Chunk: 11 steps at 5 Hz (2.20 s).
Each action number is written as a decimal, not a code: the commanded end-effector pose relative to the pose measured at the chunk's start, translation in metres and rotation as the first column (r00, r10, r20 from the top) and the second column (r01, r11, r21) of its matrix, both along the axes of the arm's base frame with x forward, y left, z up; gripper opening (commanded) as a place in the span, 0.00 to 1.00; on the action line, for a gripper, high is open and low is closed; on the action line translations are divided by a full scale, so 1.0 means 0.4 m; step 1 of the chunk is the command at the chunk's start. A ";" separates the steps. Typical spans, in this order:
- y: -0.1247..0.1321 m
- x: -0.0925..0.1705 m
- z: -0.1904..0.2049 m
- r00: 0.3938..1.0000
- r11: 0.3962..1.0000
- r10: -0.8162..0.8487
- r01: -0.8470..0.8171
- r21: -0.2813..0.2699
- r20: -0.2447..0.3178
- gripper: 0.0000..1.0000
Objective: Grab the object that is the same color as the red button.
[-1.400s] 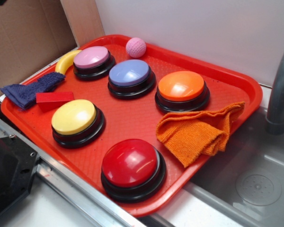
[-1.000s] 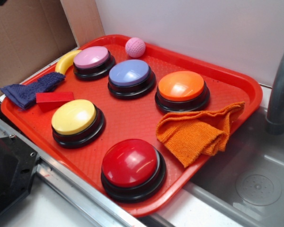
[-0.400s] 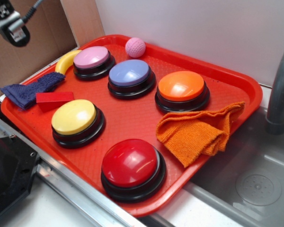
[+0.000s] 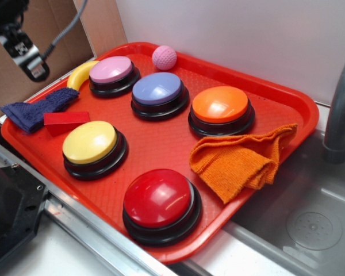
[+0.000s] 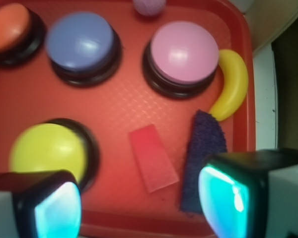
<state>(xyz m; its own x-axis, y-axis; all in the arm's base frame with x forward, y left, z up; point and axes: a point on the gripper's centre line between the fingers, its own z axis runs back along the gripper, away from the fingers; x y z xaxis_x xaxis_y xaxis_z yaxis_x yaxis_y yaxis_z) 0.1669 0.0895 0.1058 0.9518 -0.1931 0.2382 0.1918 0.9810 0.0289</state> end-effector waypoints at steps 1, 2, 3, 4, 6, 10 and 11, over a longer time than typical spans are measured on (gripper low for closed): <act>0.052 0.029 -0.083 0.997 0.998 -0.046 0.044 0.040 0.064 1.00; 0.075 0.032 -0.139 0.997 0.997 -0.066 0.064 0.047 0.036 1.00; 0.074 0.033 -0.187 0.997 0.996 -0.081 0.081 0.036 0.015 1.00; 0.059 0.028 -0.214 0.984 0.984 -0.177 0.177 -0.002 0.006 1.00; 0.038 0.018 -0.245 0.975 0.975 -0.223 0.222 -0.020 -0.018 1.00; 0.023 0.030 -0.187 0.985 0.985 -0.172 0.172 0.009 -0.026 0.00; -0.001 0.043 -0.081 0.997 0.998 -0.066 0.067 -0.014 0.025 0.00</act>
